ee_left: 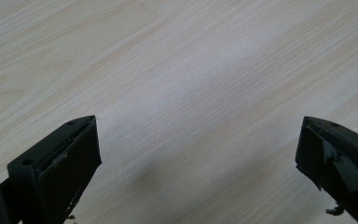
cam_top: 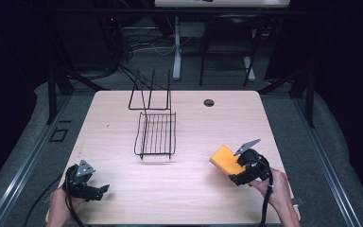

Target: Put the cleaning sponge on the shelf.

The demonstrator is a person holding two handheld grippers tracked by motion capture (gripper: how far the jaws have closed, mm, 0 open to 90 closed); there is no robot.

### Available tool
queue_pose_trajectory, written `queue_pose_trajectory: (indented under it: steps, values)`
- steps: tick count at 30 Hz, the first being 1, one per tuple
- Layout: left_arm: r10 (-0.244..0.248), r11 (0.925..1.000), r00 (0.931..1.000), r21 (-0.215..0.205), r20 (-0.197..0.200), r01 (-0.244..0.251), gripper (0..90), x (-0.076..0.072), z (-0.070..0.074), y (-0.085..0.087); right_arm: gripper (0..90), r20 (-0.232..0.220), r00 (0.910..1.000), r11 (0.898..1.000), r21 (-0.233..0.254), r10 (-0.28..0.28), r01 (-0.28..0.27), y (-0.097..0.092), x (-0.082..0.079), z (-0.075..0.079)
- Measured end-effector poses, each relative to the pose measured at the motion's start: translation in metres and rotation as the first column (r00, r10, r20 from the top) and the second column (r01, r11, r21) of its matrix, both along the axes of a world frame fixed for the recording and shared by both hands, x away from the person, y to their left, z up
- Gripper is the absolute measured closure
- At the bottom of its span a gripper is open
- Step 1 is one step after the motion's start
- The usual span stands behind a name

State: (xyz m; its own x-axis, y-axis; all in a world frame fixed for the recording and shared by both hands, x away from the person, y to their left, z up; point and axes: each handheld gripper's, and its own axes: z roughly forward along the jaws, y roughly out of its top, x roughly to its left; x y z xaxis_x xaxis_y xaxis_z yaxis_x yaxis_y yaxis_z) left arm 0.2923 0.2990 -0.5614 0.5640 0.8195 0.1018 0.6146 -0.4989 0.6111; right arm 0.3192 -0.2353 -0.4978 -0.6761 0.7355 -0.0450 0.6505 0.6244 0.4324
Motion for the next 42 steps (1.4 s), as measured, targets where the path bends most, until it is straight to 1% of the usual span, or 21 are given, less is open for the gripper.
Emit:
queue_pose_trajectory:
  steps: [2,4,6,9,10,11,12,13,15,17,18,19,22,24,27,33,36,39,40,42]
  values:
    - [-0.001,1.0,1.0,0.001,-0.001,0.001,0.0,0.0,0.0,0.0,22.2,-0.005,1.0,1.0,0.005,0.002,-0.002,0.001,0.0,0.001]
    - [-0.005,1.0,1.0,0.003,0.001,0.005,0.0,0.0,0.0,0.0,22.2,-0.005,1.0,1.0,-0.001,0.008,-0.008,0.004,0.0,0.002]
    - [-0.006,1.0,1.0,0.006,0.002,0.006,0.0,0.0,0.0,0.0,22.2,0.002,1.0,1.0,-0.005,0.009,-0.009,0.006,0.001,0.004]
    - [-0.004,1.0,1.0,0.006,0.003,0.004,0.0,0.0,0.0,0.0,22.2,0.0,0.9998,1.0,0.003,0.019,-0.019,0.01,0.003,0.007]
    - [-0.001,1.0,1.0,0.004,0.005,0.001,0.0,0.0,0.0,0.0,22.3,0.007,0.9998,1.0,0.007,0.02,-0.021,0.013,0.004,0.008]
    - [-0.001,1.0,1.0,0.004,0.005,0.001,0.0,0.0,0.0,0.0,22.3,0.003,0.9997,1.0,-0.007,0.024,-0.024,0.014,0.005,0.009]
    - [0.0,1.0,1.0,0.002,0.006,0.0,0.0,0.0,0.0,0.0,22.2,0.006,0.9995,1.0,-0.006,0.03,-0.03,0.016,0.006,0.01]
    - [0.0,1.0,1.0,0.002,0.006,0.0,0.0,0.0,0.0,0.0,22.3,0.007,0.9995,1.0,0.005,0.03,-0.03,0.017,0.006,0.01]
    - [-0.001,1.0,1.0,0.002,0.005,0.001,0.0,0.0,0.0,0.0,22.3,0.008,0.9995,1.0,0.004,0.03,-0.03,0.019,0.007,0.011]
    - [-0.001,1.0,1.0,0.003,0.005,0.001,0.0,0.0,-0.001,0.0,22.3,0.009,0.999,0.999,-0.008,0.043,-0.043,0.022,0.008,0.013]
    - [-0.001,1.0,1.0,0.003,0.005,0.001,0.0,0.0,-0.001,0.0,22.3,0.014,0.999,0.999,0.007,0.042,-0.042,0.024,0.009,0.012]
    - [-0.001,1.0,1.0,0.003,0.005,0.001,0.0,0.0,0.0,0.0,22.3,0.012,0.9987,0.999,-0.003,0.049,-0.049,0.025,0.009,0.013]
    - [0.0,1.0,1.0,0.002,0.006,0.0,0.0,0.0,0.0,0.0,22.3,0.012,0.9986,0.999,0.0,0.051,-0.051,0.028,0.009,0.014]
    - [-0.001,1.0,1.0,0.003,0.005,0.001,0.0,0.0,0.0,0.0,22.3,0.013,0.9984,0.998,-0.007,0.055,-0.055,0.029,0.01,0.015]
    - [-0.001,1.0,1.0,0.003,0.006,0.001,0.0,0.0,0.0,0.0,22.3,0.023,0.9978,0.998,-0.001,0.063,-0.063,0.033,0.011,0.017]
    - [0.0,1.0,1.0,0.003,0.006,0.0,0.0,0.0,0.0,0.0,22.3,0.025,0.9971,0.997,0.002,0.072,-0.072,0.038,0.012,0.019]
    - [-0.008,1.0,1.0,0.005,-0.006,0.008,0.0,0.0,0.001,0.001,22.3,0.027,0.9966,0.997,0.017,0.078,-0.078,0.043,0.013,0.018]
    - [-0.007,0.9999,1.0,0.007,-0.004,0.007,0.0,0.0,0.001,0.001,22.3,0.023,0.9959,0.996,0.012,0.088,-0.088,0.047,0.014,0.019]
    - [-0.007,0.9999,1.0,0.008,-0.003,0.007,0.0,0.0,0.001,0.001,22.3,0.027,0.9961,0.996,0.025,0.084,-0.084,0.048,0.014,0.018]
    - [-0.007,0.9999,1.0,0.007,-0.004,0.007,0.0,0.0,0.001,0.001,22.3,0.029,0.9959,0.996,0.021,0.085,-0.086,0.049,0.014,0.019]
